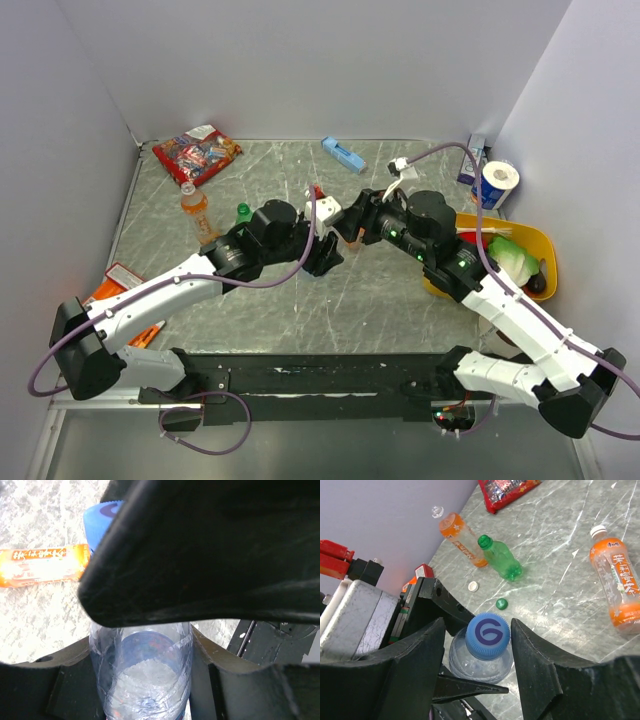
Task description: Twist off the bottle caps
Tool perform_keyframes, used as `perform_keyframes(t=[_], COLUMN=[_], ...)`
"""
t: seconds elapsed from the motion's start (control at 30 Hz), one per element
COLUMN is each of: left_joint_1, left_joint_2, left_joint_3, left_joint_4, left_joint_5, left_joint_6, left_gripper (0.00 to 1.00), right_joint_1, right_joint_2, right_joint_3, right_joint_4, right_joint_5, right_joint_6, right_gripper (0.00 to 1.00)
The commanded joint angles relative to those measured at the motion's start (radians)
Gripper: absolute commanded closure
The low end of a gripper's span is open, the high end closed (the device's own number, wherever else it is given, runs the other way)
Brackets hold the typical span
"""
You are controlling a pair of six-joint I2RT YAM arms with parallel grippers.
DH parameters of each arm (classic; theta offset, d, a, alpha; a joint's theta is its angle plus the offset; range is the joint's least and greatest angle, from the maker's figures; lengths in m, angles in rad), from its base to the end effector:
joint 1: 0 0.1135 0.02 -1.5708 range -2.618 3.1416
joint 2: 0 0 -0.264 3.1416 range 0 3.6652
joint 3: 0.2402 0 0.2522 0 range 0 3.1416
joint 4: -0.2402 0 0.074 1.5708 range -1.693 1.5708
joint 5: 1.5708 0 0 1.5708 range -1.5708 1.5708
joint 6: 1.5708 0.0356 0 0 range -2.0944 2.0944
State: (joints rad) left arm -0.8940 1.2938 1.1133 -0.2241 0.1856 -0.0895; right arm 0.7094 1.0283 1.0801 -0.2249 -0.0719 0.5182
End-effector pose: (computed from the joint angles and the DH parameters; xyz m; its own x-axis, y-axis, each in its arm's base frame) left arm 0.1826 -0.2378 0.3396 -0.3235 0.2625 -0.9091 0.8469 0.5088 -0.1545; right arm 0.1752 0.1538 0.3933 -0.4619 0.2546 -0.8496 -0.5463 0.6730 0.4987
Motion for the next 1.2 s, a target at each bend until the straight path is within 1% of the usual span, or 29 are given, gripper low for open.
perform_keyframes(t=[0.0, 0.43, 0.5, 0.53, 0.57, 0.63, 0.67, 0.73, 0.77, 0.87, 0.93, 0.97, 1.03, 1.07, 1.1, 1.17], left_joint_1=[-0.008, -0.019, -0.019, -0.019, -0.017, -0.017, -0.019, -0.019, -0.017, -0.017, -0.016, -0.016, -0.008, -0.003, 0.001, 0.029], left_joint_2=[0.012, 0.039, 0.039, 0.039, 0.039, 0.041, 0.039, 0.041, 0.038, 0.03, 0.015, 0.01, -0.007, -0.008, -0.013, -0.019], left_joint_3=[0.028, 0.033, 0.033, 0.03, 0.028, 0.029, 0.031, 0.029, 0.029, 0.031, 0.026, 0.022, 0.022, 0.022, 0.023, 0.028], left_joint_4=[0.002, -0.011, -0.011, -0.006, -0.006, -0.007, -0.008, -0.009, -0.006, -0.009, -0.006, -0.001, 0.0, 0.002, 0.005, 0.008], left_joint_5=[-0.018, -0.025, -0.02, -0.017, -0.015, -0.017, -0.018, -0.011, -0.006, 0.026, 0.064, 0.115, 0.179, 0.213, 0.292, 0.385], left_joint_6=[0.014, 0.02, 0.02, 0.02, 0.019, 0.019, 0.019, 0.017, 0.017, 0.02, 0.033, 0.042, 0.046, 0.05, 0.053, 0.048], left_gripper=[0.5, 0.49, 0.5, 0.5, 0.5, 0.5, 0.5, 0.5, 0.5, 0.5, 0.5, 0.5, 0.5, 0.5, 0.5, 0.49], right_joint_1=[0.007, 0.007, 0.007, 0.007, 0.007, 0.007, 0.007, 0.007, 0.007, 0.004, -0.007, -0.022, -0.045, -0.056, -0.079, -0.102], right_joint_2=[0.003, 0.067, 0.078, 0.081, 0.084, 0.088, 0.088, 0.092, 0.092, 0.09, 0.09, 0.09, 0.085, 0.085, 0.081, 0.081], right_joint_3=[0.053, 0.046, 0.049, 0.049, 0.049, 0.047, 0.046, 0.043, 0.043, 0.032, 0.03, 0.026, 0.017, 0.006, 0.001, -0.012], right_joint_4=[0.053, 0.14, 0.15, 0.151, 0.154, 0.157, 0.159, 0.16, 0.159, 0.159, 0.163, 0.167, 0.186, 0.208, 0.22, 0.254], right_joint_5=[0.0, -0.083, -0.089, -0.092, -0.095, -0.097, -0.097, -0.097, -0.095, -0.103, -0.14, -0.19, -0.261, -0.313, -0.409, -0.512], right_joint_6=[-0.01, 0.009, 0.009, 0.009, 0.009, 0.009, 0.009, 0.008, 0.008, -0.006, -0.035, -0.043, -0.073, -0.084, -0.108, -0.121], right_gripper=[0.38, 0.4, 0.42, 0.44, 0.49, 0.54, 0.6, 0.69, 0.77, 0.9, 0.94, 0.97, 0.99, 0.99, 0.99, 0.99])
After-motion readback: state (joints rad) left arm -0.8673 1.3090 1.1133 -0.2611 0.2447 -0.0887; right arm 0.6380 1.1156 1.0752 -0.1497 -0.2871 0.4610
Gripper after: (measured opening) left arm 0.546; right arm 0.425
